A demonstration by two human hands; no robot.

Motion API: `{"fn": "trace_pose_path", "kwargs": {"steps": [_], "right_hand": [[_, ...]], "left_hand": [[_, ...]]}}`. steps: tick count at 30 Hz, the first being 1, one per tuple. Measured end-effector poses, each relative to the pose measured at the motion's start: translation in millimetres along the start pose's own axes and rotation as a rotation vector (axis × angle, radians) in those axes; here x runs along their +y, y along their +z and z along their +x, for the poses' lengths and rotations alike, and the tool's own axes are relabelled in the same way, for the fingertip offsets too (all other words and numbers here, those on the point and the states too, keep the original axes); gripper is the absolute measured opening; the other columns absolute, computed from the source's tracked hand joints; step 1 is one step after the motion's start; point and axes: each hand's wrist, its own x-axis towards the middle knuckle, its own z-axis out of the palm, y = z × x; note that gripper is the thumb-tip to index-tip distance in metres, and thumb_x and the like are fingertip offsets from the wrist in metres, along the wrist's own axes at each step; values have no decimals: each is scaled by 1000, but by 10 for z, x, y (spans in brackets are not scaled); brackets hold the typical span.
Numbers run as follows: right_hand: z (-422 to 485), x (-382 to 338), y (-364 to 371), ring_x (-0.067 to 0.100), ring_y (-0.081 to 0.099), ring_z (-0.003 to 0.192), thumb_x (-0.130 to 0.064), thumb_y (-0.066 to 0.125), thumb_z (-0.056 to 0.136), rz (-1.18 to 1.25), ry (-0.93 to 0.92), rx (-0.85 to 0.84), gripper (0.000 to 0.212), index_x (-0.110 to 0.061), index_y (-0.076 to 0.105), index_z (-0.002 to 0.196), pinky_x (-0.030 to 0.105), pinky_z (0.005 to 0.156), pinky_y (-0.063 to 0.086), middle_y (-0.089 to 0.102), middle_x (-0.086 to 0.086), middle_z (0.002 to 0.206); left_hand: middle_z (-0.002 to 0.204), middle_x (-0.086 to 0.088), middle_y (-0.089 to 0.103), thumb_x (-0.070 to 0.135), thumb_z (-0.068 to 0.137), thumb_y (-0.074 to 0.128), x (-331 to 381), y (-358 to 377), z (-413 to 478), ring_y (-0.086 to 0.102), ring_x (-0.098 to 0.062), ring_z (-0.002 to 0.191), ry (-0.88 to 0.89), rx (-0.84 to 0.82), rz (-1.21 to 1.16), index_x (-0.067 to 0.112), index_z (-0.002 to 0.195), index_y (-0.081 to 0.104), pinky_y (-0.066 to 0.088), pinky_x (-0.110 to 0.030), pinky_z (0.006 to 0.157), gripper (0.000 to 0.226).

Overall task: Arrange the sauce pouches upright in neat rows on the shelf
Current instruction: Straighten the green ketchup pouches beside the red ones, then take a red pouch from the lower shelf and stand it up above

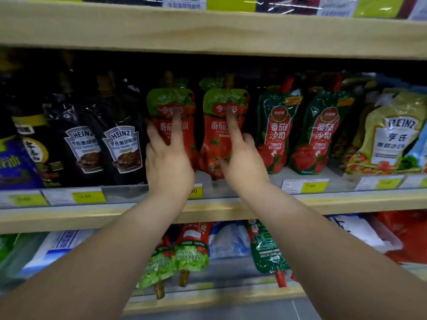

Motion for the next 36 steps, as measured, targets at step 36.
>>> {"fn": "trace_pose_path", "kwargs": {"steps": [36], "right_hand": [[-1574, 319, 1012, 25, 33, 137, 1, 51, 86, -98, -247, -524, 51, -16, 49, 134, 31, 111, 24, 37, 10, 149]], "left_hand": [[157, -12, 21, 31, 84, 57, -1136, -127, -1180, 22, -39, 140, 362, -81, 282, 22, 148, 24, 7, -49, 116, 73]]}}
